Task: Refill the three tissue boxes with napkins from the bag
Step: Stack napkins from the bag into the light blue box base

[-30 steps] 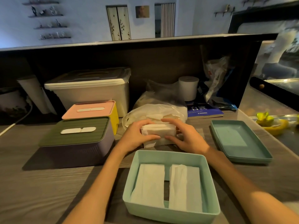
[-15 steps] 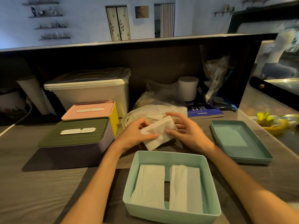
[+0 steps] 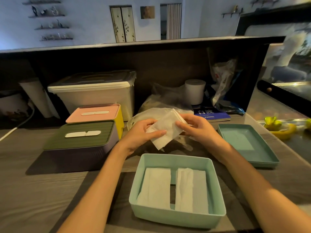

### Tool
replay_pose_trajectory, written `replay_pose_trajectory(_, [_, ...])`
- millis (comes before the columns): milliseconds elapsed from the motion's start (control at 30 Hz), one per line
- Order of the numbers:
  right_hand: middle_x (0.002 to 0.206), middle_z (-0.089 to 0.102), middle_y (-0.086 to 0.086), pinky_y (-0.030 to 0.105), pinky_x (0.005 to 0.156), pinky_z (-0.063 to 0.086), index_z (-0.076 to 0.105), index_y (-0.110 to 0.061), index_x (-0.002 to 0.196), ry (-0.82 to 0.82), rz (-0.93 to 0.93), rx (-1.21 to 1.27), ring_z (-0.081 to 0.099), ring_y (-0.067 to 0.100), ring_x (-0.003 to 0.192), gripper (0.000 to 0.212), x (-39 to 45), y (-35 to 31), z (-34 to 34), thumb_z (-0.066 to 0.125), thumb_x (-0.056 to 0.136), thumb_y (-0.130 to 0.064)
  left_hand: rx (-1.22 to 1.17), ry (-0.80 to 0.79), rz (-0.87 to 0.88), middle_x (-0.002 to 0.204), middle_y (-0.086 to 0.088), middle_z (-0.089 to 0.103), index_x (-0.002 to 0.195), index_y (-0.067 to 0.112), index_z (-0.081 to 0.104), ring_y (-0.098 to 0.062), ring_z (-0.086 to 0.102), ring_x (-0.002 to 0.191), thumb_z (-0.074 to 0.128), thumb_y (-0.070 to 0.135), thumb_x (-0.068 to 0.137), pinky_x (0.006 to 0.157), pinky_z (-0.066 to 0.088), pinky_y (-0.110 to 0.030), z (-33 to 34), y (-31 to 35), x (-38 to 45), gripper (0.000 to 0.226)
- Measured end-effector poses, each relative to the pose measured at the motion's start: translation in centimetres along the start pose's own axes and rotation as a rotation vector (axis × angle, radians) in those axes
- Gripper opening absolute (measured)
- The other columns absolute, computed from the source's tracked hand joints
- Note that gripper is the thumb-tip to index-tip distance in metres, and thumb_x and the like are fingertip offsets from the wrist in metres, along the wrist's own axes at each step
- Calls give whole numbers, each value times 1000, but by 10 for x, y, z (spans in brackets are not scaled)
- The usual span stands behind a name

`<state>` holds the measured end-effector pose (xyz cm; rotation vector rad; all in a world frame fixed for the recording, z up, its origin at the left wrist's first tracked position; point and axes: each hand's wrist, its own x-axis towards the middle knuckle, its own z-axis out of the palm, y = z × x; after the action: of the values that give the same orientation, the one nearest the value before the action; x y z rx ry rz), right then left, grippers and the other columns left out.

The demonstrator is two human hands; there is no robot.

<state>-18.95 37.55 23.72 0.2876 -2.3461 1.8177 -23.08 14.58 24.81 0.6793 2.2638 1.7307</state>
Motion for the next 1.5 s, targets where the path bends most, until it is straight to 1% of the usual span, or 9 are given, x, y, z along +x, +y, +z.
replay_pose_trajectory(167, [108, 78, -2, 28, 85, 59, 72, -20, 120, -43, 103, 47, 72, 14, 105, 29, -4, -34, -11, 68, 96, -35, 94, -27, -87, 109, 2, 76, 121, 19, 65, -10, 71, 103, 77, 32, 86, 89, 58, -29, -8, 39, -14, 39])
replay_pose_trajectory(367, [115, 77, 5, 33, 99, 56, 73, -12, 122, -204, 248, 47, 72, 20, 109, 39, -25, -87, -31, 68, 93, -38, 105, -18, -186, 100, -1, 77, 111, 15, 72, -6, 74, 84, 74, 36, 89, 66, 58, -19, -4, 89, -49, 31])
replay_pose_trajectory(600, [105, 77, 7, 29, 82, 59, 77, -17, 116, -342, 407, -201, 72, 14, 85, 37, -59, -101, -42, 74, 87, -39, 170, -154, -254, 90, -5, 75, 116, 12, 64, -15, 72, 82, 82, 31, 81, 68, 58, -26, 19, 98, -94, 43])
replay_pose_trajectory(733, [108, 76, 9, 19, 68, 57, 75, -16, 114, -296, 406, -434, 72, 10, 81, 36, -73, -105, -36, 76, 88, -41, 165, -231, -309, 92, -9, 76, 121, 9, 53, -18, 75, 79, 83, 27, 81, 69, 61, -32, 39, 84, -105, 53])
replay_pose_trajectory(900, [108, 73, 2, 30, 79, 64, 72, -19, 112, -261, 393, -685, 75, 16, 90, 34, -77, -102, -27, 78, 86, -41, 254, -249, -315, 91, -10, 74, 120, 12, 49, -15, 73, 70, 84, 30, 81, 72, 63, -32, 55, 74, -113, 54])
replay_pose_trajectory(1033, [94, 73, -2, 18, 60, 58, 71, -23, 108, -178, 333, -752, 74, 8, 70, 36, -84, -101, -17, 85, 80, -41, 417, -260, -320, 87, -3, 74, 120, 17, 48, -7, 68, 66, 82, 38, 82, 63, 56, -24, 61, 71, -115, 55])
replay_pose_trajectory(1200, [107, 67, -7, 38, 89, 59, 68, -27, 113, -96, 244, -987, 63, 14, 96, 49, -92, -90, -1, 89, 73, -46, 652, -265, -260, 89, 0, 73, 120, 20, 46, -10, 64, 74, 80, 47, 81, 72, 53, -31, 69, 64, -116, 58])
replay_pose_trajectory(1333, [107, 66, -4, 37, 89, 57, 66, -22, 117, -112, 290, -1034, 62, 17, 97, 52, -99, -89, 0, 85, 77, -48, 712, -204, -206, 95, 2, 73, 121, 21, 47, -12, 69, 83, 81, 48, 80, 73, 55, -30, 69, 63, -115, 59])
replay_pose_trajectory(1500, [96, 57, -10, 25, 76, 48, 65, -22, 121, -139, 284, -976, 58, 12, 91, 50, -95, -88, -5, 84, 80, -44, 632, -240, -246, 95, 0, 77, 124, 20, 49, -10, 70, 81, 78, 44, 84, 74, 55, -29, 72, 67, -112, 56])
